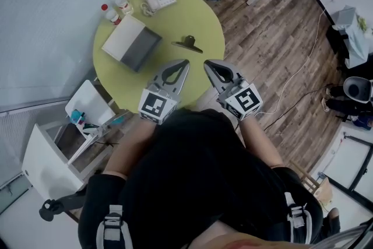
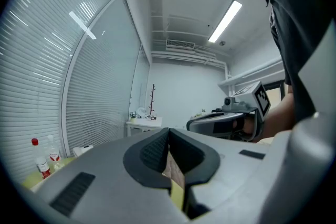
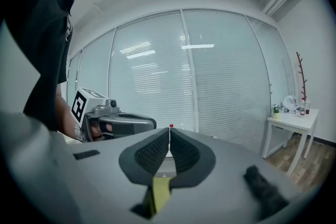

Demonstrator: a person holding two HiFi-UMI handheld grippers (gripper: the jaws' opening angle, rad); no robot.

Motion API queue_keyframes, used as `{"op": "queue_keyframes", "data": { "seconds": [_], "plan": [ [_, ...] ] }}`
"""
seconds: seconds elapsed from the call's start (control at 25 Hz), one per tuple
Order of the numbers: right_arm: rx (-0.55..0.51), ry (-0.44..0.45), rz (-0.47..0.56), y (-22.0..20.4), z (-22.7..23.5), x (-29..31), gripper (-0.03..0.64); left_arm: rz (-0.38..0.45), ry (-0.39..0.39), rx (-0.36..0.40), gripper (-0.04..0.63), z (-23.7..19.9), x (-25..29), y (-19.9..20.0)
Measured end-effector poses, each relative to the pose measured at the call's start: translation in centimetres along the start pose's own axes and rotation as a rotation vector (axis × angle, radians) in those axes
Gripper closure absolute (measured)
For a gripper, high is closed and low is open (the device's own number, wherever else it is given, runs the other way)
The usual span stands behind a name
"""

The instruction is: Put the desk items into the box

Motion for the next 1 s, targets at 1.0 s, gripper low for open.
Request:
{"op": "queue_keyframes", "data": {
  "seconds": [1.0],
  "plan": [
    [-0.083, 0.454, -0.198, -1.0, 12.8, 10.3, 0.600, -0.047, 0.478, -0.079, 0.584, -5.4, 6.7, -1.1]
  ]
}}
Point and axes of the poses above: the fingertips, and each gripper's own axes: x forward along the fingers, z to its right, y out of its top, the point moved 7 cm from there along -x, backward along the fingers, and after that the axes turned 5 degrees about x, right-handed, at the moved point
